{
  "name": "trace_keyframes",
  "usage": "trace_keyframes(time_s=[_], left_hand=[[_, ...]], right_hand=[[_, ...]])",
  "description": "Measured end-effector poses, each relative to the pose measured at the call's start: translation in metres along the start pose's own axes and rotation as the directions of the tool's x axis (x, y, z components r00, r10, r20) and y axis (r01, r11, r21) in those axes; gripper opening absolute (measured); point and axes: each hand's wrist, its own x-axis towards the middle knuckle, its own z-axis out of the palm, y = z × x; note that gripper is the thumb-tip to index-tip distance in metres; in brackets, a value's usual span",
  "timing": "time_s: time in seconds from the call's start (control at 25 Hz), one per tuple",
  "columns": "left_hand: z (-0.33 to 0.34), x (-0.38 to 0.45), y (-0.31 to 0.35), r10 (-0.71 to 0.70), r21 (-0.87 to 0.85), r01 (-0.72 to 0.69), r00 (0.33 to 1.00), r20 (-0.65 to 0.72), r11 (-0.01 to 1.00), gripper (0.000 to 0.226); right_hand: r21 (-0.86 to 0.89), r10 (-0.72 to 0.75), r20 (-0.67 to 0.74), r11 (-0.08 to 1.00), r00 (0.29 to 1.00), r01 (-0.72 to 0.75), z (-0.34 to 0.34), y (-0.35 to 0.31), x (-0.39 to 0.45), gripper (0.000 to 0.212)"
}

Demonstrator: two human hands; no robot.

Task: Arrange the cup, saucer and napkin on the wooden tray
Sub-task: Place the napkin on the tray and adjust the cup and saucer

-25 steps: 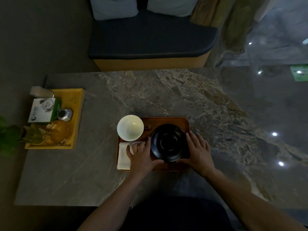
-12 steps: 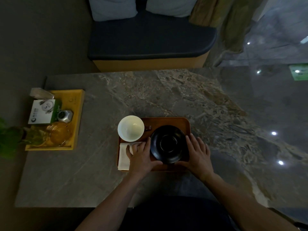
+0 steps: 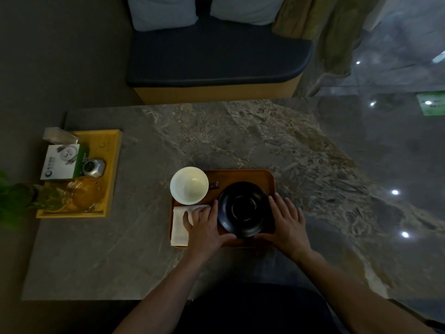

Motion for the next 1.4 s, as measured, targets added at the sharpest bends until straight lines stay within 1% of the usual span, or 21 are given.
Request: trace_keyframes(time_s=[0.12,0.44,0.6,0.68,0.8,0.84,0.92,1.0,1.08,1.2,1.4], left_hand=[[0.001,0.0,0.0,-0.004,-0.008,0.004,1.0,-0.009,1.0,0.111],[0.0,0.001,0.002,-0.012,-0.011,0.012,1.0,0.022,1.0,0.111],[-0.005,-0.001,0.005,-0.019,-0.022,0.019,1.0,0.018,1.0,0.106],[-0.007,-0.007,0.006,0.004,-0.049,-0.007,0.998,-0.057,0.999,0.095],[-0.01,-0.022,0.002,0.03,-0.148,-0.063,0.976,-0.215,0.987,0.06],[-0.012,-0.028,-0.001,0.023,-0.163,-0.064,0.971,-0.24,0.984,0.05],[-0.016,-0.039,-0.014,0.012,-0.169,-0.054,0.971,-0.24,0.984,0.04],[-0.021,-0.047,-0.033,0.019,-0.162,-0.057,0.974,-0.226,0.985,0.034],[-0.026,-0.054,-0.055,0.032,-0.13,-0.061,0.977,-0.21,0.99,0.033],[-0.036,-0.056,-0.089,0.083,-0.061,-0.092,0.986,-0.143,0.994,0.041],[-0.054,-0.045,-0.125,0.256,0.061,-0.254,0.965,-0.045,0.965,0.061]], right_hand=[[-0.001,0.003,0.001,1.0,1.0,-0.003,0.0,-0.001,-0.001,0.117],[-0.002,0.006,0.002,1.0,1.0,-0.006,-0.001,-0.002,-0.001,0.115],[0.01,-0.011,0.009,1.0,1.0,0.011,-0.007,-0.003,-0.002,0.114],[0.0,-0.046,-0.027,0.999,0.999,0.046,-0.01,-0.003,-0.006,0.106],[-0.054,-0.183,-0.104,0.983,0.978,0.178,-0.011,-0.003,-0.013,0.081],[-0.067,-0.234,-0.123,0.972,0.964,0.227,-0.011,-0.005,-0.016,0.073],[-0.106,-0.303,-0.112,0.95,0.946,0.292,-0.009,-0.014,-0.018,0.063],[-0.123,-0.329,-0.087,0.94,0.94,0.318,-0.006,-0.025,-0.02,0.059],[-0.127,-0.342,-0.065,0.934,0.937,0.333,-0.001,-0.04,-0.021,0.057],[-0.14,-0.367,-0.023,0.922,0.93,0.36,0.005,-0.068,-0.022,0.056],[-0.164,-0.389,-0.022,0.91,0.921,0.381,0.02,-0.112,-0.026,0.06]])
